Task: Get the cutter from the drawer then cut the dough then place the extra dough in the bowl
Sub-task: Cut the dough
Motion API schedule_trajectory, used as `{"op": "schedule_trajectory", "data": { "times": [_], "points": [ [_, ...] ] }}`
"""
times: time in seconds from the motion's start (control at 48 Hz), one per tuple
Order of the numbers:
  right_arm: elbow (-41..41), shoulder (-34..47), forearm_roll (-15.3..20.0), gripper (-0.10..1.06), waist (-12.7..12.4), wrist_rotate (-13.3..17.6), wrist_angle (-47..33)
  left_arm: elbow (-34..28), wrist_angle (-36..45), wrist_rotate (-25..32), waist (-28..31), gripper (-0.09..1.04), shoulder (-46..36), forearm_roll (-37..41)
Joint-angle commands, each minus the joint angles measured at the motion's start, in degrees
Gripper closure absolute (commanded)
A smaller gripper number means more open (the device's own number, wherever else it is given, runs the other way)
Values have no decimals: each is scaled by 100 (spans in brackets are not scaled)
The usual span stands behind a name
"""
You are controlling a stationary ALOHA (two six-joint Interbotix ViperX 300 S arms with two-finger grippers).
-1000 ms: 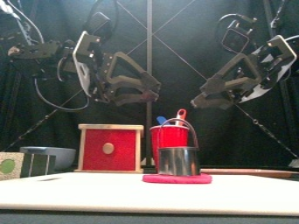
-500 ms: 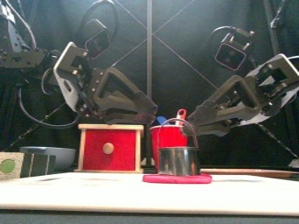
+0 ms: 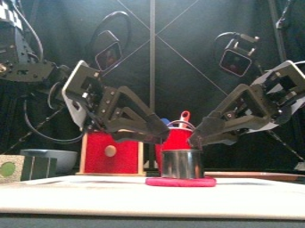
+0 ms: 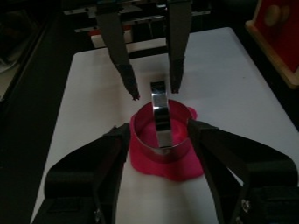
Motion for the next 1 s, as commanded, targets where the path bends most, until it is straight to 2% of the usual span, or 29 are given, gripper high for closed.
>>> {"op": "schedule_trajectory", "data": {
  "times": [0.021, 0.417, 0.792, 1.0],
  "points": [
    [-88, -97, 0, 9, 9, 0, -9, -105, 35, 18, 26, 17, -62, 18],
    [-114, -79, 9, 31, -9, 0, 158, -167, 325, 26, 123, 18, -44, 18],
    [-202, -18, -18, 32, -35, -18, 483, -185, 431, 26, 193, 18, -53, 44],
    [-229, -18, -18, 32, -44, -18, 501, -193, 457, 26, 211, 27, -53, 44]
  ]
}}
